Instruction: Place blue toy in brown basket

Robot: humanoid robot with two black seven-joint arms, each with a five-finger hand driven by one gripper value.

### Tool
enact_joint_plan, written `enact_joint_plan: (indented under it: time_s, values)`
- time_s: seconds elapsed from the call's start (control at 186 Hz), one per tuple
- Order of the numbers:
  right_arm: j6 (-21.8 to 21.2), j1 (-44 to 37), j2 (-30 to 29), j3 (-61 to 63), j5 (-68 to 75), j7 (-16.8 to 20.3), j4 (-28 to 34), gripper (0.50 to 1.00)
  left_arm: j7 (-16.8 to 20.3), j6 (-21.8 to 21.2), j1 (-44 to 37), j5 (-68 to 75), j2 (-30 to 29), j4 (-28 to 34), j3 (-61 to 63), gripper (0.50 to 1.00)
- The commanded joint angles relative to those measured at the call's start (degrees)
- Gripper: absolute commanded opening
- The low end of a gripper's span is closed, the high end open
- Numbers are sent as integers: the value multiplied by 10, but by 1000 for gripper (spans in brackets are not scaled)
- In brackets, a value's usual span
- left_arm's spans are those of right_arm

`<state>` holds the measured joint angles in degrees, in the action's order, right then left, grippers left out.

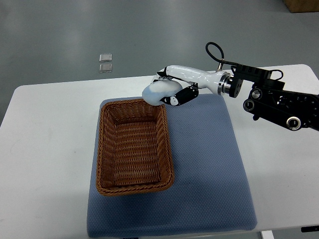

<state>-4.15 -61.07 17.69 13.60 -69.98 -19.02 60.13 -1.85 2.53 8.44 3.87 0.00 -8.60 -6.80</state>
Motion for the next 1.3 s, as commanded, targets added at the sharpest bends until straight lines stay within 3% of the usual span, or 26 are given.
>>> enact_joint_plan:
  time_s: [0.0, 0.097, 0.161, 0.404, 0.614, 0.92, 1.082, 1.297]
  values:
    - [0, -8, -38, -21, 7, 0, -25, 680, 0, 0, 0, 0, 0, 0, -1, 1000]
    - [1, -9, -68, -28, 7, 0, -44, 707, 0, -1, 0, 0, 0, 1, -1, 1000]
    - [2, -9, -82, -31, 6, 0, -54, 750, 0, -1, 0, 0, 0, 1, -1, 1000]
    - [4, -4, -76, -35, 7, 0, -57, 860, 0, -1, 0, 0, 0, 0, -2, 1000]
    - [16, 6, -51, -8, 15, 0, -58, 874, 0, -1, 0, 0, 0, 1, -1, 1000]
    - [40, 95, -32, 166, 145, 8, -97, 872, 0, -1, 0, 0, 0, 1, -1, 1000]
    - [76, 163, -42, 309, 279, 53, -99, 872, 0, -1, 0, 0, 0, 1, -2, 1000]
    - [89, 232, -64, 419, 385, 61, -99, 872, 0, 0, 0, 0, 0, 1, -3, 1000]
